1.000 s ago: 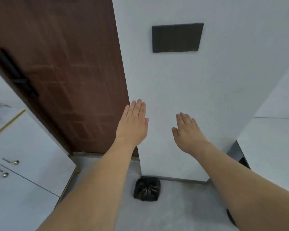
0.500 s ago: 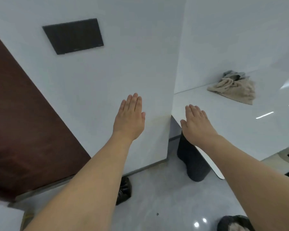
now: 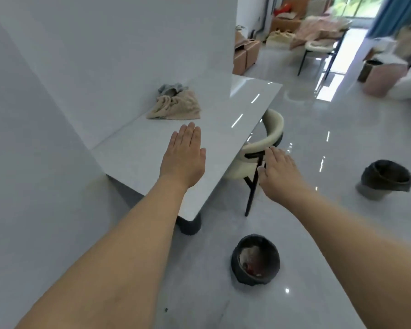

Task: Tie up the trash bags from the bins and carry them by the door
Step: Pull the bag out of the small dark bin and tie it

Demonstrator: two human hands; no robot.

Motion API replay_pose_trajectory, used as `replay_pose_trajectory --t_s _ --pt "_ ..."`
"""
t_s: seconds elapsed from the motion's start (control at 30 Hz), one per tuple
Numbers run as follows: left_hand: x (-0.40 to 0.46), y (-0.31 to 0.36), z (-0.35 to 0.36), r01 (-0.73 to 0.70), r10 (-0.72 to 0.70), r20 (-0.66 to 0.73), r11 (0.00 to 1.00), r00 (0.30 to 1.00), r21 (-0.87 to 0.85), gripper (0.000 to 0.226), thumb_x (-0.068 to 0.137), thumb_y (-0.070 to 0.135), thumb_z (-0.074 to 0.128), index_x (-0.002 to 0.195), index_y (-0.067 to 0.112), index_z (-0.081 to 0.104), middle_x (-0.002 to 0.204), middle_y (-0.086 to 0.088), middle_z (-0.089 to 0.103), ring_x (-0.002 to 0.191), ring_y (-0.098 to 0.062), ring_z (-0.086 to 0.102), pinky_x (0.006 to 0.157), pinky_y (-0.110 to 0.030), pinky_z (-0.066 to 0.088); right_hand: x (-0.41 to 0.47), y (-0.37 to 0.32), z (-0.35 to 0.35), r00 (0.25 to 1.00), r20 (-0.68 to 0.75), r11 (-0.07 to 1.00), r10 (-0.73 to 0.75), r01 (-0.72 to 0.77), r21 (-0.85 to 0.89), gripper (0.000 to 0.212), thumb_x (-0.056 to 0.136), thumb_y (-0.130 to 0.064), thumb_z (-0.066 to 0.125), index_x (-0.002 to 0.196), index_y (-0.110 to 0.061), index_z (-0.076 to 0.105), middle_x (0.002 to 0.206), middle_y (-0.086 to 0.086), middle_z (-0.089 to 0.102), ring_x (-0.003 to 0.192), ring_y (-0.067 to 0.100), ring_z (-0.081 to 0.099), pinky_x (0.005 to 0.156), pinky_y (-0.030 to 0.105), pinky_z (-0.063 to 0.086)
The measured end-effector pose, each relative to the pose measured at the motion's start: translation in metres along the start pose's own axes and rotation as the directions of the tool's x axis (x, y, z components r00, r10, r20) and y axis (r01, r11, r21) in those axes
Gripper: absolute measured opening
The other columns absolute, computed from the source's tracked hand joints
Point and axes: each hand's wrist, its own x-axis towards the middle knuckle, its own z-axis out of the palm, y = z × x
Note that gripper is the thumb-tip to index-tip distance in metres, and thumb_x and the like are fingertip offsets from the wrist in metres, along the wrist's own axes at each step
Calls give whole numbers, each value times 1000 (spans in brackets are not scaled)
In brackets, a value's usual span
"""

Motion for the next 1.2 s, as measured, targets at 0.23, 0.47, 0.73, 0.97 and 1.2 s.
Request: replay_pose_trajectory --t_s 0.23,0.47,0.73,0.97,1.2 --pt "40 201 37 -305 307 32 950 951 -63 58 101 28 28 152 4 13 161 -11 11 148 -27 8 120 -40 4 -63 186 -43 947 1 945 321 -320 -75 58 100 -27 29 150 0 15 158 16 16 146 29 12 119 42 9" --pt "56 342 65 -431 440 76 895 895 -116 58 101 30 28 152 6 15 161 -9 14 148 -24 9 120 -40 6 -95 310 -66 890 7 889 455 -454 -68 58 100 -25 31 149 1 16 156 19 18 144 31 15 119 41 10" --pt "101 392 96 -454 468 96 880 878 -137 57 102 29 27 152 6 14 161 -9 13 148 -22 7 120 -39 4 -80 371 -61 864 24 864 502 -502 -34 58 100 -24 32 150 1 14 158 17 17 146 30 13 119 42 9" --pt "138 447 128 -448 469 130 879 873 -162 57 102 28 29 152 6 14 161 -8 12 148 -22 8 120 -38 1 -46 431 -57 868 67 871 492 -491 -29 58 100 -25 30 150 -1 12 159 16 14 147 29 10 120 42 7" --pt "172 484 148 -379 397 150 916 905 -135 57 102 28 29 152 6 16 160 -9 15 148 -22 9 120 -39 3 -2 498 -67 890 88 894 447 -445 -50 58 100 -24 32 149 1 16 157 18 18 145 30 13 119 41 10"
